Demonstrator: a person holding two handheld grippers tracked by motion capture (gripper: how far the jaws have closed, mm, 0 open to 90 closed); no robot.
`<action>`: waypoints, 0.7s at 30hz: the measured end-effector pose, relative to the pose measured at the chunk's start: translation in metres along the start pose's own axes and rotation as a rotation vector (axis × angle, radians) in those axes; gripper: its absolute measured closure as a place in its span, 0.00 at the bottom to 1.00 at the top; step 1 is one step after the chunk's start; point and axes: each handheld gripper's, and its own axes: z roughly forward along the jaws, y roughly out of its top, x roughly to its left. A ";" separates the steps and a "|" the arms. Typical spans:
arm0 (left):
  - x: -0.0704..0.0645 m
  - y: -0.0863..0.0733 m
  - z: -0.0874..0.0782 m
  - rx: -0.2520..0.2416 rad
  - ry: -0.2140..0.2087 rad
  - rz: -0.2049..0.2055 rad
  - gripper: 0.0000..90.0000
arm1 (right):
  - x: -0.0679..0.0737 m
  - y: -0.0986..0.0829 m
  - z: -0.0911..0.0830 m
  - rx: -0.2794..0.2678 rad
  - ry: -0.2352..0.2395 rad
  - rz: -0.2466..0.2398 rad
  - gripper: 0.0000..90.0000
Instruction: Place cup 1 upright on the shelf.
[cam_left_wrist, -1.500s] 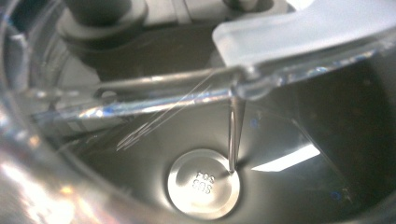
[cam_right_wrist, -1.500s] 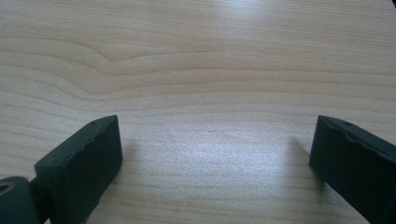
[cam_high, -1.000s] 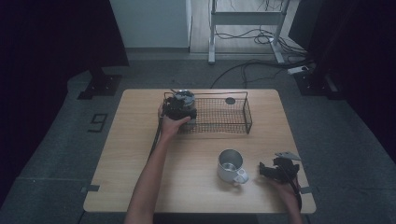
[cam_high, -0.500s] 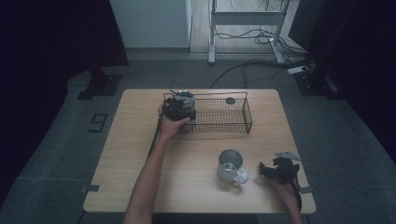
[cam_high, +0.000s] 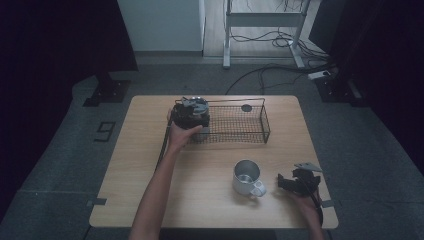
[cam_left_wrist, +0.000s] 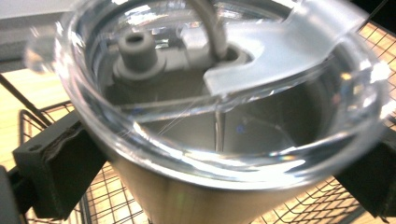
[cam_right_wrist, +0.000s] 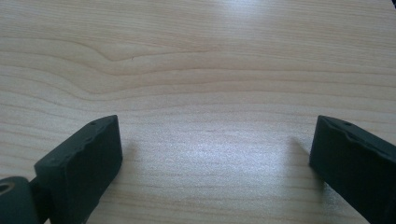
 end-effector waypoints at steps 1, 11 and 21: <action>0.000 0.000 -0.002 -0.004 -0.001 -0.001 0.00 | 0.000 0.000 0.000 0.000 0.000 0.000 0.03; 0.003 -0.006 -0.028 -0.026 -0.013 0.005 0.00 | 0.000 0.000 0.000 -0.003 -0.002 0.000 0.03; 0.003 -0.024 -0.054 -0.002 -0.041 0.041 0.00 | 0.000 0.000 0.000 -0.004 -0.004 0.001 0.04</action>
